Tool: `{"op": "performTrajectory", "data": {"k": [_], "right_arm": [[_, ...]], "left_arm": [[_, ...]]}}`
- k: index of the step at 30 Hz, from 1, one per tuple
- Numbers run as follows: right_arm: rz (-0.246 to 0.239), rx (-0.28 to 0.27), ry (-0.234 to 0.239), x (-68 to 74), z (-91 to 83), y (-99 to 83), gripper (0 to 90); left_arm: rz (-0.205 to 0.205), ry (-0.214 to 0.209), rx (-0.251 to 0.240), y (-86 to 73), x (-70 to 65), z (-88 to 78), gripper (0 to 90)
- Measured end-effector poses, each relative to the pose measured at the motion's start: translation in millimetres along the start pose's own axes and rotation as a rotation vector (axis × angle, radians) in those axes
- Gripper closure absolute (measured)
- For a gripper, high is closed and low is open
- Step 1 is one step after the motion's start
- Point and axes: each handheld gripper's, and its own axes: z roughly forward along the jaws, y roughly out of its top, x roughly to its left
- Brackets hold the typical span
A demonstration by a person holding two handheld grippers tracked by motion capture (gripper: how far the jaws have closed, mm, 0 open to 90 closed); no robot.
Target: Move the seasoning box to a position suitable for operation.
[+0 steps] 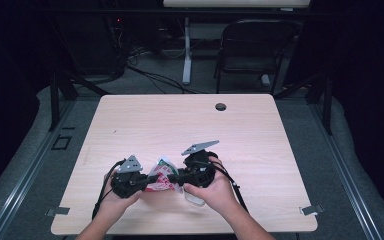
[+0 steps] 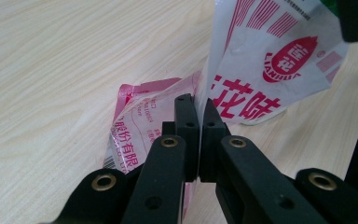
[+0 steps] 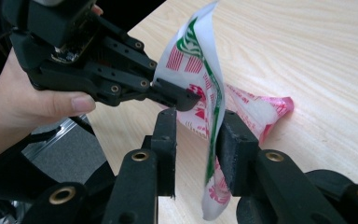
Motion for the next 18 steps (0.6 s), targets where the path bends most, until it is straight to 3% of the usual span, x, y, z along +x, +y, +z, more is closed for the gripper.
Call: {"op": "performTrajectory", "data": {"k": [12,15,18], "right_arm": [[0.032,0.032,0.009,-5.2,4.3,-3.8,69.9],[0.031,0.042,-0.015,-6.8,5.4,-5.3,69.7],[0.044,0.026,-0.006,-8.3,3.1,-5.9,69.3]], "left_arm": [[-0.023,-0.007,-0.009,-1.2,5.4,-2.1,90.0],[-0.026,-0.008,-0.015,-1.3,6.4,-2.5,90.0],[-0.028,-0.008,-0.016,-1.6,6.8,-2.5,90.0]]}}
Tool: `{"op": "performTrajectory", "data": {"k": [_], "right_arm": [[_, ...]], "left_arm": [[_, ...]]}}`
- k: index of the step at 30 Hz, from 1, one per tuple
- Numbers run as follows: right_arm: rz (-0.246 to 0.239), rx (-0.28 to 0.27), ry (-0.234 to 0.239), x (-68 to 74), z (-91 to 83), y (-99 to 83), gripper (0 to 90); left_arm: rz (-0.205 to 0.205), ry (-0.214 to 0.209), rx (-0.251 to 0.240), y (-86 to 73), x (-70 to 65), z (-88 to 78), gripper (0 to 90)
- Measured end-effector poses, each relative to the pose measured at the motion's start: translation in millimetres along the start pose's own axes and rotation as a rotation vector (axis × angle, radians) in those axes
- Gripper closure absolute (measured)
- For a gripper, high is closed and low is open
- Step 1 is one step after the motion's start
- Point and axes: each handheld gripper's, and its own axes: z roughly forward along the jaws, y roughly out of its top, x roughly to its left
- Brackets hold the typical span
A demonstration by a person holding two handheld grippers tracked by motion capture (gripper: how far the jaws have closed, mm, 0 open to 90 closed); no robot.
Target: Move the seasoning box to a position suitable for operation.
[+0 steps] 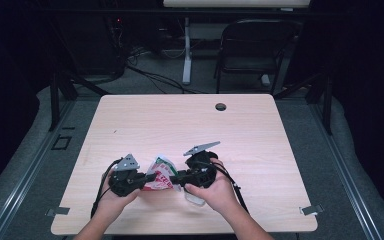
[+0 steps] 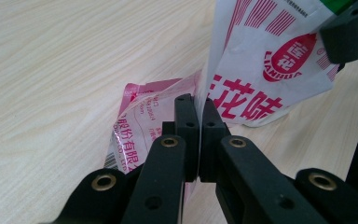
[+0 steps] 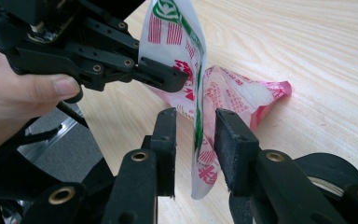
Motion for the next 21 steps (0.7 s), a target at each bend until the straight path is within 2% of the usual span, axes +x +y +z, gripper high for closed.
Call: {"op": "performTrajectory", "data": {"k": [5,9,21], "right_arm": [[0.026,-0.039,0.026,-0.3,-10.3,2.2,69.0],[0.039,-0.047,0.039,0.0,-16.8,3.4,69.0],[0.054,-0.006,0.044,1.7,-11.7,3.3,69.1]], "left_arm": [[-0.009,0.005,0.000,-0.3,0.6,-0.2,90.0],[-0.008,0.001,-0.001,-0.4,1.8,-0.6,90.0],[-0.004,0.003,0.002,-0.2,1.0,0.2,90.0]]}}
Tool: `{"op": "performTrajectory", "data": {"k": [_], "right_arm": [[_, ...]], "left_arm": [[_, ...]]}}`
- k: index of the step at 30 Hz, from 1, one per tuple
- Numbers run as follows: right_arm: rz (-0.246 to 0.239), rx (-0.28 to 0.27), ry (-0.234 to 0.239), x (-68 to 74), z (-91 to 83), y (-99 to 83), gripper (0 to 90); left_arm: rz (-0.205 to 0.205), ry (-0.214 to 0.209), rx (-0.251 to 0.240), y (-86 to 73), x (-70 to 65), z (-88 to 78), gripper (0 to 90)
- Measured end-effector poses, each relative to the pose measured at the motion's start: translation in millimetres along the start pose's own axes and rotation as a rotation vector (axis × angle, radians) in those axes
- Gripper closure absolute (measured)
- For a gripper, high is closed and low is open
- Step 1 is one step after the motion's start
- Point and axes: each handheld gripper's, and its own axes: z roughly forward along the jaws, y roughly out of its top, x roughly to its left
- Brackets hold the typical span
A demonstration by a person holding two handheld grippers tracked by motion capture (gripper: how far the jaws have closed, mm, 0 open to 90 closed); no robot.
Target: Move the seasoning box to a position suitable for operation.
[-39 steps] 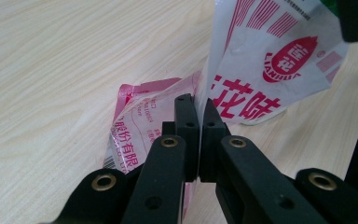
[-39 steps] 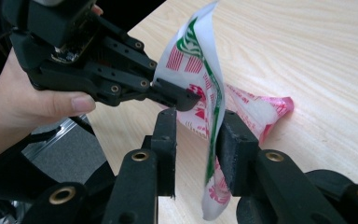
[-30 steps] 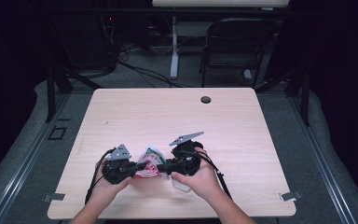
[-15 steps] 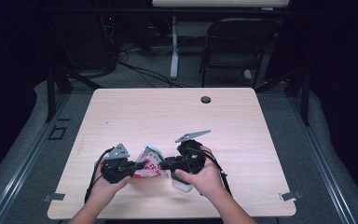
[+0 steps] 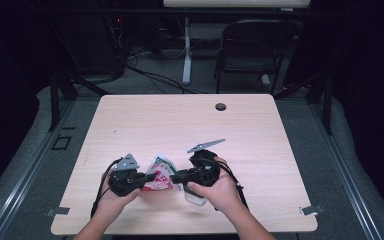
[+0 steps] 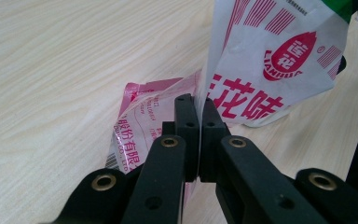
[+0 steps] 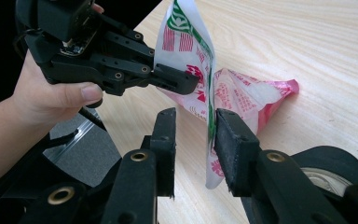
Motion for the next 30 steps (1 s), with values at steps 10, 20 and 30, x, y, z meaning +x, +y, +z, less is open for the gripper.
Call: {"op": "performTrajectory", "data": {"k": [10,20,30], "right_arm": [[-0.010,0.024,-0.010,1.9,9.0,-0.5,69.0],[-0.035,0.010,-0.034,2.2,11.7,0.3,70.7],[-0.075,0.011,-0.074,4.4,10.3,-1.9,73.5]], "left_arm": [[-0.004,-0.004,0.000,-0.2,-0.3,0.5,90.0],[-0.010,-0.009,-0.004,-0.3,-0.6,1.0,90.0],[-0.019,-0.027,-0.007,0.0,0.0,0.8,90.0]]}}
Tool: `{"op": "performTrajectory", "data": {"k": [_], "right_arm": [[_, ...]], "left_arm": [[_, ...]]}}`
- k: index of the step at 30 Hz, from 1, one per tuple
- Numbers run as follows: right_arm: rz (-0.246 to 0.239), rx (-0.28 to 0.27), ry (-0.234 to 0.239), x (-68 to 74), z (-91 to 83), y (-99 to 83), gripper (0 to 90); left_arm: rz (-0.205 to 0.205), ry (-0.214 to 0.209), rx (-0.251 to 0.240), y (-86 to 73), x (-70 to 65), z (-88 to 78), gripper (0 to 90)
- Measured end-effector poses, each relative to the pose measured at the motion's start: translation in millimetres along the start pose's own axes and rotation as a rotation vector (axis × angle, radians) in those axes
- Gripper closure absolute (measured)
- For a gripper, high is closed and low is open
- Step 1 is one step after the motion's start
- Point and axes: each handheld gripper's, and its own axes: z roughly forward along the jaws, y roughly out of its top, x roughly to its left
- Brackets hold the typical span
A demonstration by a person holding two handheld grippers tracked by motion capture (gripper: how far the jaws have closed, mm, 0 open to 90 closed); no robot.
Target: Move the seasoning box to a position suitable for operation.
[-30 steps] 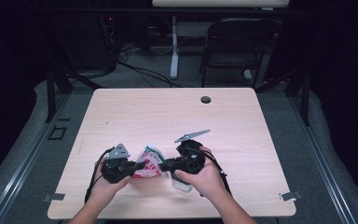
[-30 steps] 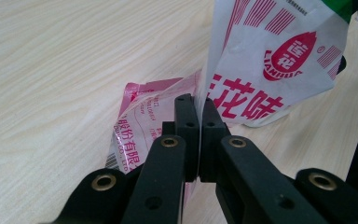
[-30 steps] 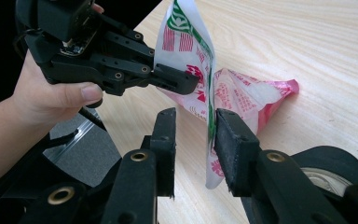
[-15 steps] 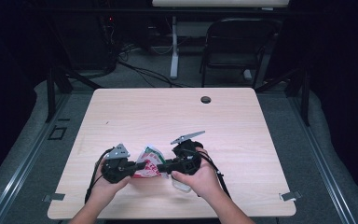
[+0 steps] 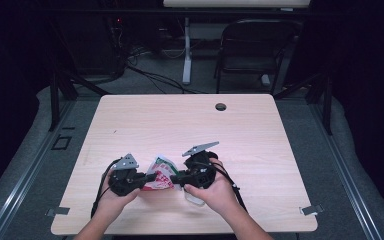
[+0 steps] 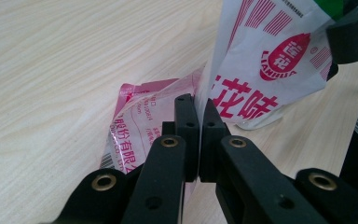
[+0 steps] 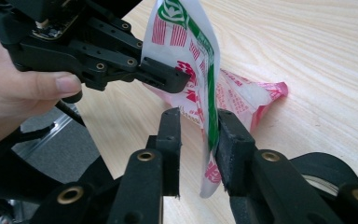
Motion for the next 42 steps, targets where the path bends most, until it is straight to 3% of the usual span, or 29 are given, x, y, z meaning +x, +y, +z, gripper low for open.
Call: {"op": "performTrajectory", "data": {"k": [14,28,32,35,39,42], "right_arm": [[-0.021,0.007,-0.032,-0.8,2.1,-0.3,90.0],[-0.017,-0.008,-0.001,-2.9,4.1,1.9,90.0],[-0.012,-0.006,0.006,-3.8,4.2,3.8,86.5],[-0.018,-0.009,-0.005,-3.2,5.2,5.1,85.9],[-0.062,-0.011,-0.062,2.8,6.8,6.0,83.9],[-0.076,-0.027,-0.063,6.9,5.2,7.3,81.6]], "left_arm": [[0.002,0.005,-0.007,-0.8,-0.6,0.8,90.0],[0.005,0.007,-0.009,-2.7,0.4,-0.4,90.0],[0.002,0.004,-0.010,-3.0,0.0,-0.3,90.0],[0.004,0.009,-0.015,-3.0,0.0,-0.4,90.0],[0.004,0.002,-0.011,-3.0,0.6,-0.5,90.0],[0.003,0.003,-0.009,-3.1,0.7,-0.3,90.0]]}}
